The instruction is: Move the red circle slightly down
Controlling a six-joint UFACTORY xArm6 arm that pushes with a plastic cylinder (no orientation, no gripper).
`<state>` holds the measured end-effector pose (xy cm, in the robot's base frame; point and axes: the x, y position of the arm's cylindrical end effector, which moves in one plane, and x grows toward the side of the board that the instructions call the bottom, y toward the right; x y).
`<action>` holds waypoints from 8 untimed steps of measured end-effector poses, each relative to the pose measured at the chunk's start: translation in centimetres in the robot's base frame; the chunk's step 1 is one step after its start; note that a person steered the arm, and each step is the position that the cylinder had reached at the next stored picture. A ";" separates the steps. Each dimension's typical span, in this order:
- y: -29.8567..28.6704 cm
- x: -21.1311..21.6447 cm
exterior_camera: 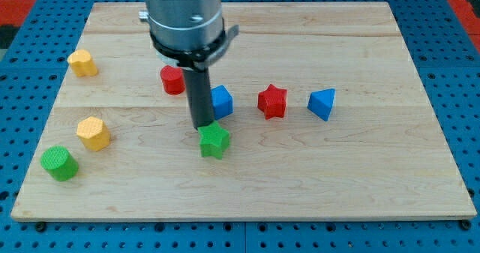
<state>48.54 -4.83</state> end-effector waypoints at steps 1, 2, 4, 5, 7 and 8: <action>-5.7 -1.5; -11.0 -4.3; -11.0 -13.6; -3.8 -14.2; -7.4 -12.5; -7.4 -10.1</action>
<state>38.47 -12.24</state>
